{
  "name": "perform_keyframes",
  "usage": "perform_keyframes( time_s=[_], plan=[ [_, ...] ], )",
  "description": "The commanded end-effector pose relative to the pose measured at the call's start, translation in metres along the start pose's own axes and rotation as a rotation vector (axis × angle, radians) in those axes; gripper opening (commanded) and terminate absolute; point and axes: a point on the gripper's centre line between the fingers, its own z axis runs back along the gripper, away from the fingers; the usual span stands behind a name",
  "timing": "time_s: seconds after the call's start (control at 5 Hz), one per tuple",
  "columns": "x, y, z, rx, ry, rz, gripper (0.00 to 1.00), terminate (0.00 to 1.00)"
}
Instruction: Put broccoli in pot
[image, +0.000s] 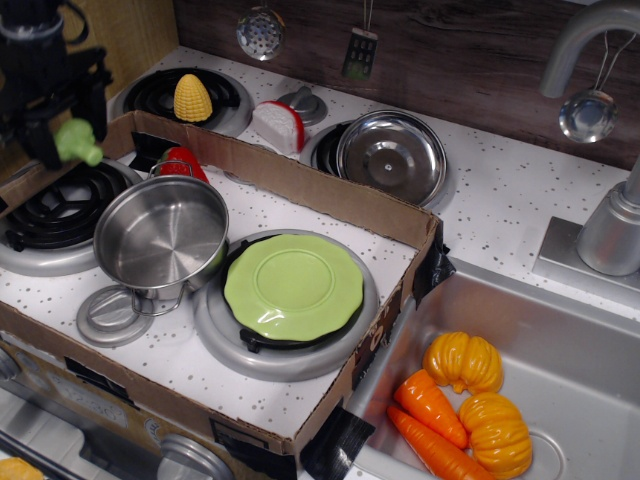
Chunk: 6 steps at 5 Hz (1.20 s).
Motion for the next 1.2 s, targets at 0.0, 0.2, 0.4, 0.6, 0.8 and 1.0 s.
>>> perform_keyframes(
  time_s=[0.0, 0.2, 0.4, 0.6, 0.8, 1.0],
  plan=[
    [-0.006, -0.005, 0.063, -0.055, 0.023, -0.070, 0.00, 0.00],
    [-0.032, 0.007, 0.069, -0.033, 0.099, -0.036, 0.00, 0.00],
    [-0.054, 0.016, 0.079, 0.000, 0.108, 0.015, 0.00, 0.00],
    [-0.079, 0.022, 0.080, 0.005, 0.133, 0.061, 0.00, 0.00],
    [-0.101, 0.027, 0.071, 0.002, 0.153, 0.112, 0.00, 0.00],
    [-0.111, 0.030, 0.051, -0.029, 0.174, 0.126, 0.00, 0.00]
  ],
)
